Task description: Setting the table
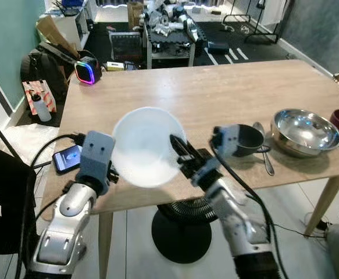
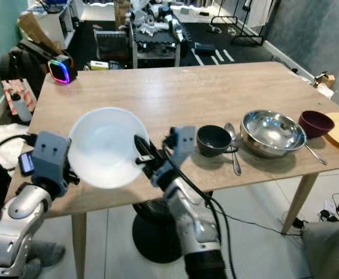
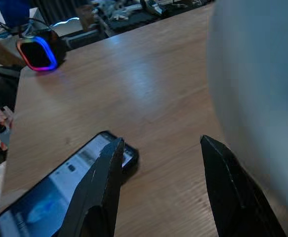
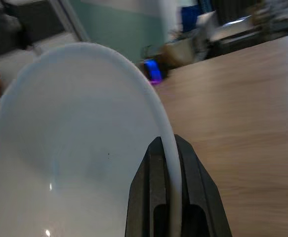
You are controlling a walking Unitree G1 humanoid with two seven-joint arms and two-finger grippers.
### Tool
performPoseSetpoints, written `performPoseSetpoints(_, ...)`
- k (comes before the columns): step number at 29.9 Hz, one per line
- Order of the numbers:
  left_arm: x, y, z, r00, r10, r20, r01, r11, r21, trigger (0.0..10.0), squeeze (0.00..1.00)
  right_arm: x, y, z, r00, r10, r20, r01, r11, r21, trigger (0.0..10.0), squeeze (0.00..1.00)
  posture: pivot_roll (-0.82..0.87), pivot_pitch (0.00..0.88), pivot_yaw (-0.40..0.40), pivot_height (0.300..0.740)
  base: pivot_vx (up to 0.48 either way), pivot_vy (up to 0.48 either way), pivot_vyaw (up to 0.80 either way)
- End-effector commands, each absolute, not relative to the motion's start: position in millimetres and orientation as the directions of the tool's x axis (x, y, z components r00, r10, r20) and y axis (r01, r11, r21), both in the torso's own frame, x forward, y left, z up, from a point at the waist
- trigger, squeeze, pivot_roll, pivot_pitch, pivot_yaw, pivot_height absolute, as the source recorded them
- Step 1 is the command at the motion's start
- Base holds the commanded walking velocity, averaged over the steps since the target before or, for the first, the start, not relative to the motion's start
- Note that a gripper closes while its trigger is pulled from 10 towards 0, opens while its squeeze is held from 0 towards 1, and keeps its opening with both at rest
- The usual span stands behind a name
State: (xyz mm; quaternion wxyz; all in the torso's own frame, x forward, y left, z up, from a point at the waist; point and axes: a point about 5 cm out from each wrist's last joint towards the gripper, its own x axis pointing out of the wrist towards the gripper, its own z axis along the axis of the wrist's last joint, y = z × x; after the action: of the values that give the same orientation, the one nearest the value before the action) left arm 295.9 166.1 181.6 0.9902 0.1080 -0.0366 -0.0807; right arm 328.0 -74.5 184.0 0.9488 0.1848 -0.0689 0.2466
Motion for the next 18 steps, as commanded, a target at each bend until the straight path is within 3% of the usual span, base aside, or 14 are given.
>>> performPoseSetpoints(1, 293, 166, 181, 0.982, -0.182, 0.042, 0.169, 0.962, 0.215, 10.0, 0.0, 331, -79, 180, 0.892, 0.408, 0.196, -0.451, 0.837, 0.31, 10.0, 0.0, 0.11, 0.019, 0.045, 0.74, 0.0, 0.0, 0.0)
performPoseSetpoints(3, 288, 167, 186, 0.967, -0.253, 0.032, 0.239, 0.942, 0.237, 10.0, 0.0, 339, -90, 177, 0.927, 0.354, 0.124, -0.375, 0.888, 0.266, 10.0, 0.0, 0.11, 0.023, 0.041, 0.74, 0.0, 0.0, 0.0)
performPoseSetpoints(8, 284, 166, 192, 0.942, -0.336, 0.017, 0.32, 0.909, 0.266, 10.0, 0.0, 344, -106, 180, 0.944, 0.309, 0.116, -0.329, 0.916, 0.229, 10.0, 0.0, 0.1, 0.027, 0.039, 0.74, 0.0, 0.0, 0.0)
performPoseSetpoints(11, 276, 163, 197, 0.885, -0.466, -0.027, 0.449, 0.835, 0.318, 10.0, 0.0, 351, -136, 174, 0.976, 0.216, 0.037, -0.219, 0.956, 0.197, 10.0, 0.0, 0.09, 0.033, 0.041, 0.74, 0.0, 0.0, 0.0)
performPoseSetpoints(18, 274, 160, 198, 0.863, -0.503, -0.051, 0.491, 0.809, 0.324, 10.0, 0.0, 355, -152, 166, 0.981, 0.192, -0.04, -0.179, 0.96, 0.215, 10.0, 0.0, 0.09, 0.04, 0.045, 0.74, 0.0, 0.0, 0.0)
